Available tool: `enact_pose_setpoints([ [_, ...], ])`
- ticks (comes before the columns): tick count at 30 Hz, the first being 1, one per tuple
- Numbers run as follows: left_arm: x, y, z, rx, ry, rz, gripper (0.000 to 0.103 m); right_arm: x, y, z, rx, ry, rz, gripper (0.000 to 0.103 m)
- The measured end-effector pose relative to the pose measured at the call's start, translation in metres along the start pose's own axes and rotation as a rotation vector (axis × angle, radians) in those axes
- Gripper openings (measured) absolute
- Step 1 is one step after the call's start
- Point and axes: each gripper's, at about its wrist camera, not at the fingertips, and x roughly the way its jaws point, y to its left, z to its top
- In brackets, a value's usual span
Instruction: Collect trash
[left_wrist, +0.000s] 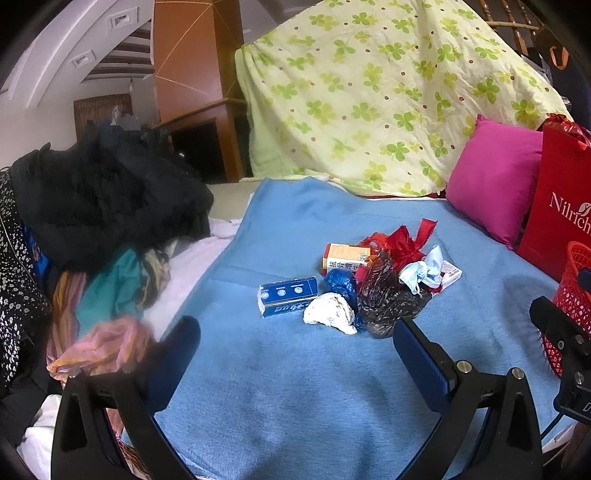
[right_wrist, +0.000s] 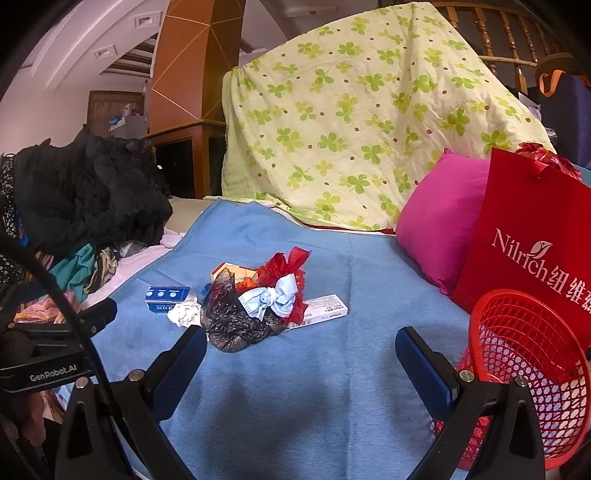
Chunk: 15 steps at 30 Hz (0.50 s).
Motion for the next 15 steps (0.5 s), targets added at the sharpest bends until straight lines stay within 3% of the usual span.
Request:
enact_pose_setpoints([
  [9,0.030,0.020,-0.005,-0.028,0.048,0.010,0.103,0.009,-0.003,-0.001,0.055,0.040,0.048,0.103],
  [15,0.062,0.034,-0.011,-0.028,0.090,0.029,0.103,0.030,-0.015,0.001,0.151,0.096,0.129,0.103],
])
